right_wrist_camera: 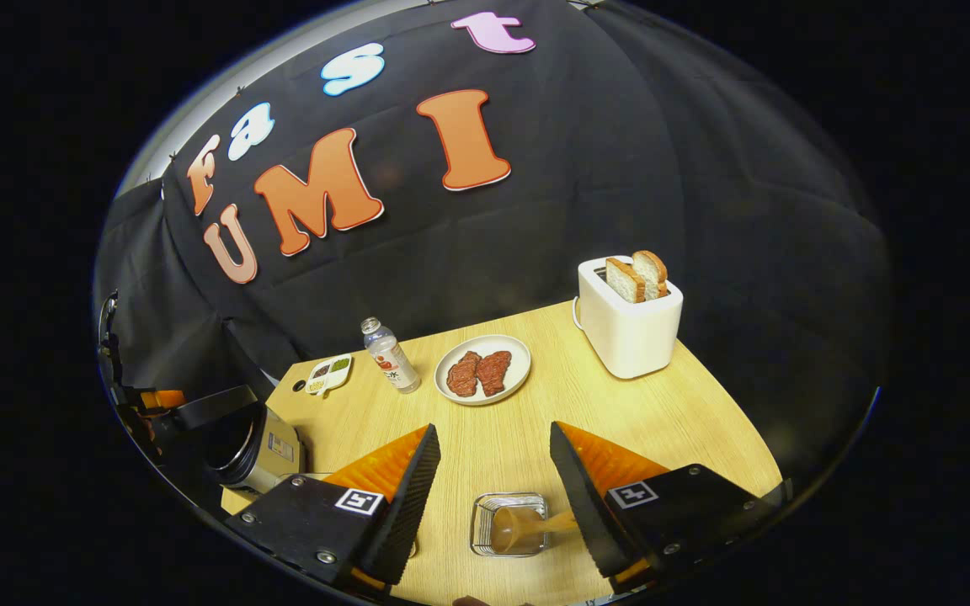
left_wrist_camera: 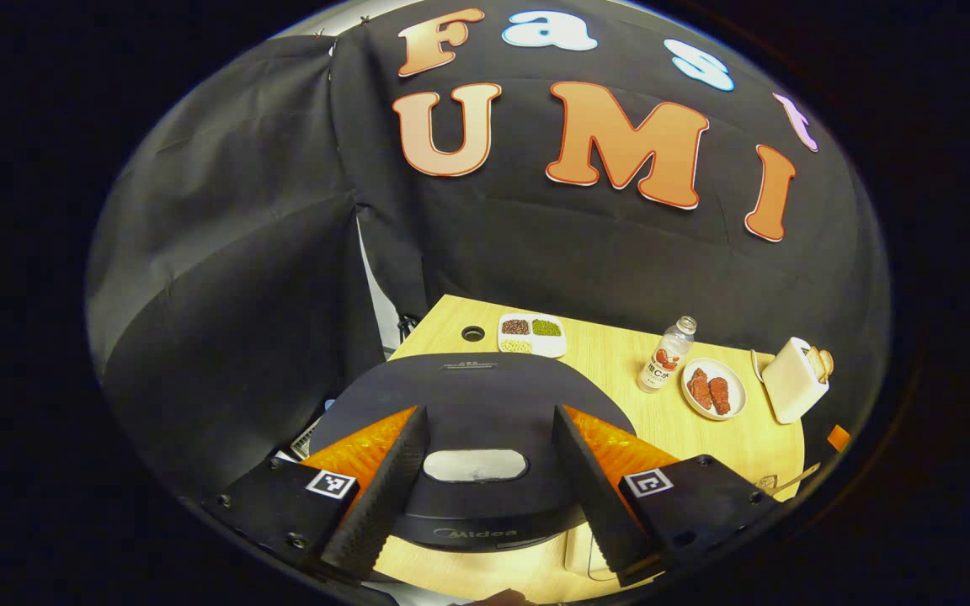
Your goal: Close the left gripper, press the button to open the rice cooker; take a wooden spoon from the chopstick holder with the right hand, scoop a spoonful of rice and pour it into the rice cooker, then put the wooden spoon back into the chopstick holder.
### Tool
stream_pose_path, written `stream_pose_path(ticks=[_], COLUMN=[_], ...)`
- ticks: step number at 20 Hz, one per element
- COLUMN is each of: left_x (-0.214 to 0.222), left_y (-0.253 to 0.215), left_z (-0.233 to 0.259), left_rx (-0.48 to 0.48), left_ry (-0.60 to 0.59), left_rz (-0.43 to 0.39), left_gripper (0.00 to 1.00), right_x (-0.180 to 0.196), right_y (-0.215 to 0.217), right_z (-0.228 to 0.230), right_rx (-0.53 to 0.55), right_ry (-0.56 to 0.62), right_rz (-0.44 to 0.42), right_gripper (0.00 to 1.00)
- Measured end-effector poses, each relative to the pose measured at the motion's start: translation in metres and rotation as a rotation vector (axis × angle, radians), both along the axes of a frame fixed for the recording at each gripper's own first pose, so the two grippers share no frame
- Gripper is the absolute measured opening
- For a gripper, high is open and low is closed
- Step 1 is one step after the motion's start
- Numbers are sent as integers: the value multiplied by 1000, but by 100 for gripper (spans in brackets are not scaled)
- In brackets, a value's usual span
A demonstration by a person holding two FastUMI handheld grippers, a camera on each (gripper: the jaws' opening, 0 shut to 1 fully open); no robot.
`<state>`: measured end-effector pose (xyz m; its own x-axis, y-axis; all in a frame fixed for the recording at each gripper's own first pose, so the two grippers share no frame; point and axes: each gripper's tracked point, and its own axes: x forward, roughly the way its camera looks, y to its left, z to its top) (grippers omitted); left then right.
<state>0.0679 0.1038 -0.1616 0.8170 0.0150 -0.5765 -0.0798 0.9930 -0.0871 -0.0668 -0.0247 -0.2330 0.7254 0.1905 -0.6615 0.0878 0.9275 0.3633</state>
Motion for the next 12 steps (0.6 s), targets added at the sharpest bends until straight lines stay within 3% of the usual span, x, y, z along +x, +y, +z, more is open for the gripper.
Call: stream_pose_path(ticks=[1,5,6,9,11,12], left_x=[-3,-21,-25,-39,-40,-45], left_y=[-1,-7,-7,-9,-7,-11], left_z=[-5,-33,-42,-72,-71,-76], left_rx=[3,25,26,19,27,21], left_ry=[4,54,75,170,175,232], left_rz=[6,22,23,32,27,22], left_gripper=[96,100,96,100,97,96], right_x=[1,0,-1,-2,-1,0], right_y=[2,4,4,4,5,7], right_z=[1,3,2,1,0,0], right_rx=[-2,-10,-13,-25,-28,-26], right_ry=[-1,-10,-10,-7,-4,-1], right_rz=[5,17,19,32,39,42], right_gripper=[82,82,82,82,82,82])
